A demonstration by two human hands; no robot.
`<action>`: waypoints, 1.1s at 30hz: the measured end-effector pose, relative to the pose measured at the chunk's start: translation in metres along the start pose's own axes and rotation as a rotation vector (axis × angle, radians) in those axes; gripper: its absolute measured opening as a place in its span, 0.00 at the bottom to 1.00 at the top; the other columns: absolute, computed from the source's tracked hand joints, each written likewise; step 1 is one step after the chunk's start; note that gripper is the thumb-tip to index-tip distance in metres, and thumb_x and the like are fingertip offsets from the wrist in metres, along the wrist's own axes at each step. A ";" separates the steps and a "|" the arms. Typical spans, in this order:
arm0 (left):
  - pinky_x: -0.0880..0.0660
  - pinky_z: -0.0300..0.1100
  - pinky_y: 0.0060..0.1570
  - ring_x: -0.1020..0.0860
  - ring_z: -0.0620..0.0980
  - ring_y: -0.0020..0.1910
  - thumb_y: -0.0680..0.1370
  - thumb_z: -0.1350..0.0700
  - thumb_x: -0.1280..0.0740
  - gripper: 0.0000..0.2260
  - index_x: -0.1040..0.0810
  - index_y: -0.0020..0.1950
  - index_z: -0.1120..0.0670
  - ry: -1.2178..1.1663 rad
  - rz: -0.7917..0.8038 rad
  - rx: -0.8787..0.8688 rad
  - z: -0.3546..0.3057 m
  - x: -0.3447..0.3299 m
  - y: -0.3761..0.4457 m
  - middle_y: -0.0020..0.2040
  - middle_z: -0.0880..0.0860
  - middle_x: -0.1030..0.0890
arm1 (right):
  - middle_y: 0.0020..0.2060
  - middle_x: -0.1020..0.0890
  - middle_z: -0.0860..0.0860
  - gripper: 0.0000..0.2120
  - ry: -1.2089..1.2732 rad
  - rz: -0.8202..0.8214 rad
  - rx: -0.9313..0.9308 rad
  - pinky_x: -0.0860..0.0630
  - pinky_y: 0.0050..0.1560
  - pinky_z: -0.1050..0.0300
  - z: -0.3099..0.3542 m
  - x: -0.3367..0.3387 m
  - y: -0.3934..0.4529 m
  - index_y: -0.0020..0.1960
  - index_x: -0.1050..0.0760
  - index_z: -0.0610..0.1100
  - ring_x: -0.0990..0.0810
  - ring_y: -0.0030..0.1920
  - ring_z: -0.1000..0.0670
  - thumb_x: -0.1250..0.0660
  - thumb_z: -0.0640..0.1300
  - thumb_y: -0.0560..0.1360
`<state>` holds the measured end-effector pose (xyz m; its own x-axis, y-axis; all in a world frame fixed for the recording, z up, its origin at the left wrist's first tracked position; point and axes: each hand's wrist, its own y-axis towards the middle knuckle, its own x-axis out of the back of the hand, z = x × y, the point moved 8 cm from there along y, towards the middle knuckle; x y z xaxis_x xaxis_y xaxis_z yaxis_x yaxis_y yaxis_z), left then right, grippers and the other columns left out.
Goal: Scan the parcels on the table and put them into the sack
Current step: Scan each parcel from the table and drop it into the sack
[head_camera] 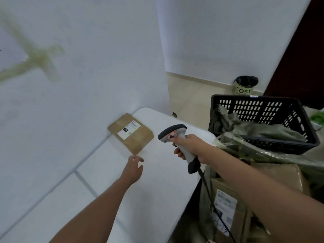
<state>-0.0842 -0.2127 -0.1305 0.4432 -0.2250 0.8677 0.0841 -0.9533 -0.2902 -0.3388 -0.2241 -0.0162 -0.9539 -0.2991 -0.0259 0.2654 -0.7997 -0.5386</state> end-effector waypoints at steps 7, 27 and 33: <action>0.37 0.51 0.70 0.38 0.59 0.74 0.82 0.54 0.38 0.30 0.47 0.79 0.57 0.296 0.059 0.065 0.045 0.025 0.116 0.78 0.58 0.44 | 0.34 0.18 0.45 0.18 -0.084 -0.123 -0.066 0.28 0.26 0.64 0.001 -0.011 0.042 0.45 0.27 0.41 0.23 0.25 0.53 0.31 0.57 0.76; 0.36 0.49 0.66 0.38 0.62 0.69 0.79 0.55 0.39 0.24 0.40 0.73 0.58 0.304 0.154 0.147 0.027 -0.045 0.034 0.69 0.64 0.36 | 0.34 0.17 0.47 0.19 -0.204 -0.131 -0.052 0.26 0.32 0.60 -0.015 -0.035 0.067 0.48 0.23 0.39 0.22 0.28 0.53 0.31 0.57 0.76; 0.35 0.49 0.68 0.31 0.61 0.66 0.79 0.56 0.40 0.19 0.32 0.69 0.58 0.282 0.191 0.004 -0.044 -0.082 -0.017 0.68 0.59 0.30 | 0.34 0.18 0.46 0.17 -0.204 -0.099 -0.056 0.26 0.30 0.61 -0.030 -0.026 0.041 0.47 0.24 0.39 0.22 0.27 0.52 0.31 0.54 0.76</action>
<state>-0.1613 -0.1871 -0.1793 0.1866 -0.4472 0.8747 0.0268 -0.8877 -0.4596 -0.3070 -0.2333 -0.0622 -0.9253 -0.3244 0.1967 0.1585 -0.8016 -0.5765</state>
